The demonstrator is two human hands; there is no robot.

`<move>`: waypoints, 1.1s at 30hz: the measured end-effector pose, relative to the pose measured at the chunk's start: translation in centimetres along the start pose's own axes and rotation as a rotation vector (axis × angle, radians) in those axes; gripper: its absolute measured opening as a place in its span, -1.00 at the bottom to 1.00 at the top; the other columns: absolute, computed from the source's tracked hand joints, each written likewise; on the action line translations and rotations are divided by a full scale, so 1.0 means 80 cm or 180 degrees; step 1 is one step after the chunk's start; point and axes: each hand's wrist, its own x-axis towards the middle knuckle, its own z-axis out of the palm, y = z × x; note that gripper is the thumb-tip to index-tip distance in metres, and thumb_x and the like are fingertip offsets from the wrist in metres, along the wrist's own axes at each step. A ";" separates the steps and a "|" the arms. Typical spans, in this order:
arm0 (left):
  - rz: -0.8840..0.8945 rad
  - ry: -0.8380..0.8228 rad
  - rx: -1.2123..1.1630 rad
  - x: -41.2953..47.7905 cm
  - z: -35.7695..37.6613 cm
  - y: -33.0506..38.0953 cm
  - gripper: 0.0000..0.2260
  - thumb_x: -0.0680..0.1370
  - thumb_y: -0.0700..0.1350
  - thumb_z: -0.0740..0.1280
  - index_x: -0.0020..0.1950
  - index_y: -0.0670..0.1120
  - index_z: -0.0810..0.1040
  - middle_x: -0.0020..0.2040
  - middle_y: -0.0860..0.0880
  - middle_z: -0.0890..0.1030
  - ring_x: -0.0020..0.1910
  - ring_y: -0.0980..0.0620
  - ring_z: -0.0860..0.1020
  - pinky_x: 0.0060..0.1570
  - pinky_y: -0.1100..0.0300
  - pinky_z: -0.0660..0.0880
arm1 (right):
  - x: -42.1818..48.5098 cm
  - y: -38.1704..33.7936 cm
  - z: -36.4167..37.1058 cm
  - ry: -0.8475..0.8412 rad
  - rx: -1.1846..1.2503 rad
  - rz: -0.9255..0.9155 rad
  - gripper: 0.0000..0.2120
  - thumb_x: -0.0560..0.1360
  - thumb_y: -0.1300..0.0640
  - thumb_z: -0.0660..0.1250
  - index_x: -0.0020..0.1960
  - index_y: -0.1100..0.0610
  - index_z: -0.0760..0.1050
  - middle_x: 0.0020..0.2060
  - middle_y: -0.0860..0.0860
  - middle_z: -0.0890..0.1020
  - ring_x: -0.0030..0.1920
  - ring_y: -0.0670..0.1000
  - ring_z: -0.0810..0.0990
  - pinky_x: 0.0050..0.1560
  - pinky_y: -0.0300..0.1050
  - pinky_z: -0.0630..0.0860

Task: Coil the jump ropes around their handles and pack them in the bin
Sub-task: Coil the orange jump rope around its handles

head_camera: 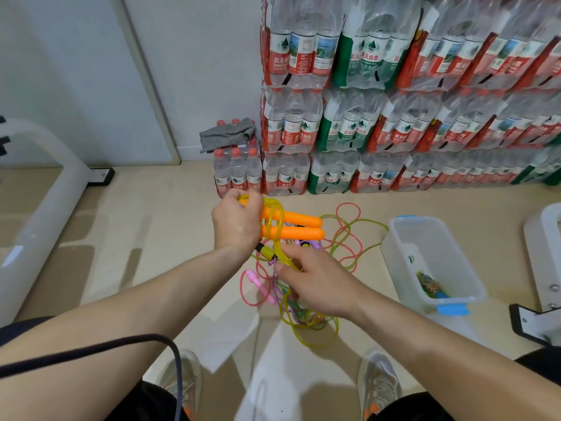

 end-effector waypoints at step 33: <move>-0.0129 -0.1370 -0.0971 -0.031 -0.001 0.017 -0.75 0.58 -0.10 0.24 -0.31 -0.09 0.44 -0.40 -0.07 0.42 -0.42 -0.10 0.50 -0.52 0.07 0.50 | 0.023 0.036 -0.053 0.0254 0.3097 0.0591 -0.72 0.55 -0.12 0.30 -0.19 0.06 0.52 -0.38 0.06 0.49 -0.39 -0.02 0.46 -0.32 -0.12 0.38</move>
